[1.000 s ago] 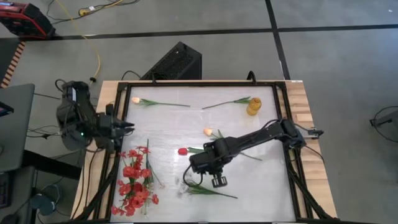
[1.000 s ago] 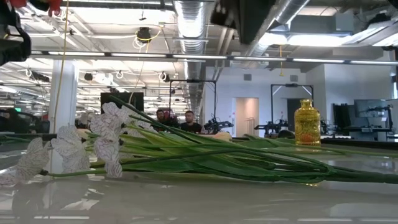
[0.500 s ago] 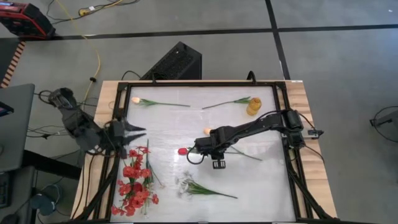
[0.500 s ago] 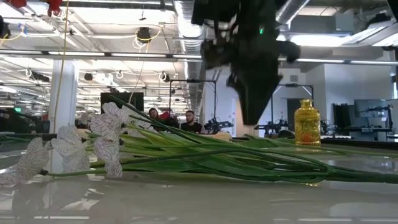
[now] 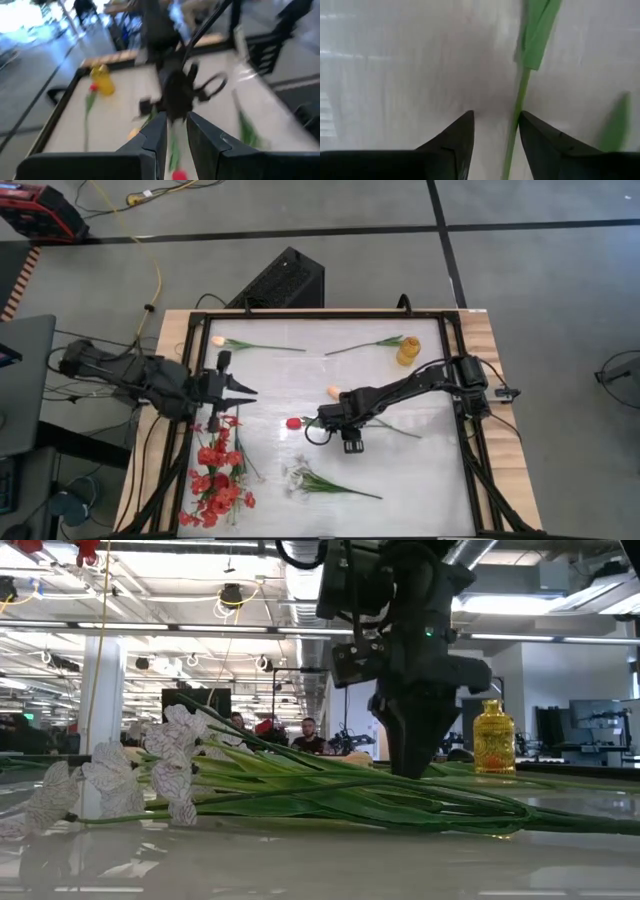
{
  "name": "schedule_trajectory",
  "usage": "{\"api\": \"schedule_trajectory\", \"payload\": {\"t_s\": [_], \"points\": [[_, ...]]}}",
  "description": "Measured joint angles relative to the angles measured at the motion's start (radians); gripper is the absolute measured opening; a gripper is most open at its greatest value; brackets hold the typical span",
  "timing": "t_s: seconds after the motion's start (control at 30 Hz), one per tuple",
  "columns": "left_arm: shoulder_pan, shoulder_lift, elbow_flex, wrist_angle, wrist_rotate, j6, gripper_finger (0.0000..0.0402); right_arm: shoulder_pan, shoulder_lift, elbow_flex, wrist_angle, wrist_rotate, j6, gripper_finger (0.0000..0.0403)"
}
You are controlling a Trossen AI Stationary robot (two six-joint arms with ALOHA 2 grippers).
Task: Sort flowers into vase by color
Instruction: Put the bottom of the red tulip into the red vase
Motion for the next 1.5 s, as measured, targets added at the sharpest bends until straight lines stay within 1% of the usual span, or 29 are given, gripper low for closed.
{"api": "schedule_trajectory", "payload": {"t_s": [0.1, 0.17, 0.3, 0.37, 0.43, 0.5, 0.63, 0.7, 0.8, 0.83, 0.9, 1.03, 1.1, 1.2, 1.27, 1.33, 1.5], "points": [[0.042, -0.001, 0.000, 0.084, 0.098, 0.036, 0.0064, -0.001, -0.003, -0.024, 0.031, 0.000, 0.019, 0.0165], [0.064, -0.001, 0.000, 0.112, 0.150, 0.041, 0.0064, -0.001, -0.006, -0.042, 0.054, 0.000, 0.043, 0.0148], [0.087, -0.002, 0.000, 0.126, 0.309, 0.048, 0.0064, 0.021, -0.006, -0.051, 0.054, 0.001, 0.069, 0.0094], [0.088, -0.006, 0.000, 0.132, 0.367, 0.048, 0.0064, 0.034, -0.005, -0.051, 0.055, 0.003, 0.069, 0.0062], [0.088, -0.009, 0.000, 0.140, 0.383, 0.048, 0.0064, 0.043, -0.007, -0.050, 0.055, 0.006, 0.069, 0.0030], [0.088, -0.013, 0.000, 0.127, 0.395, 0.047, 0.0064, 0.047, -0.019, -0.049, 0.053, 0.006, 0.065, 0.0015], [0.088, -0.023, 0.000, 0.129, 0.383, 0.048, 0.0064, 0.043, -0.072, -0.056, 0.046, 0.014, 0.070, 0.0029], [0.088, -0.033, 0.000, 0.123, 0.339, 0.050, 0.0064, 0.042, -0.128, -0.057, 0.061, 0.038, 0.070, 0.0032], [0.089, -0.061, 0.000, 0.111, 0.243, 0.070, 0.0064, 0.041, -0.223, -0.091, 0.141, 0.075, 0.051, 0.0021], [0.090, -0.074, -0.003, 0.111, 0.220, 0.074, 0.0064, 0.041, -0.254, -0.109, 0.182, 0.081, 0.043, 0.0016], [0.090, -0.109, -0.029, 0.154, 0.200, 0.078, 0.0064, 0.042, -0.324, -0.161, 0.342, 0.084, 0.013, 0.0014], [0.090, -0.182, -0.145, 0.306, 0.198, 0.078, 0.0064, 0.037, -0.435, -0.260, 0.780, 0.076, -0.058, 0.0014], [0.089, -0.205, -0.215, 0.407, 0.197, 0.078, 0.0064, 0.034, -0.448, -0.287, 0.979, 0.073, -0.087, 0.0015], [0.089, -0.211, -0.306, 0.575, 0.197, 0.064, 0.0064, 0.033, -0.430, -0.287, 1.201, 0.040, -0.130, 0.0016], [0.089, -0.201, -0.343, 0.633, 0.194, 0.062, 0.0064, 0.033, -0.406, -0.269, 1.306, 0.012, -0.139, 0.0016], [0.089, -0.187, -0.363, 0.667, 0.175, 0.064, 0.0065, 0.030, -0.372, -0.240, 1.374, -0.003, -0.141, 0.0016], [0.089, -0.111, -0.367, 0.706, 0.176, 0.075, 0.0083, 0.008, -0.259, -0.136, 1.392, -0.003, -0.142, 0.0017]]}}
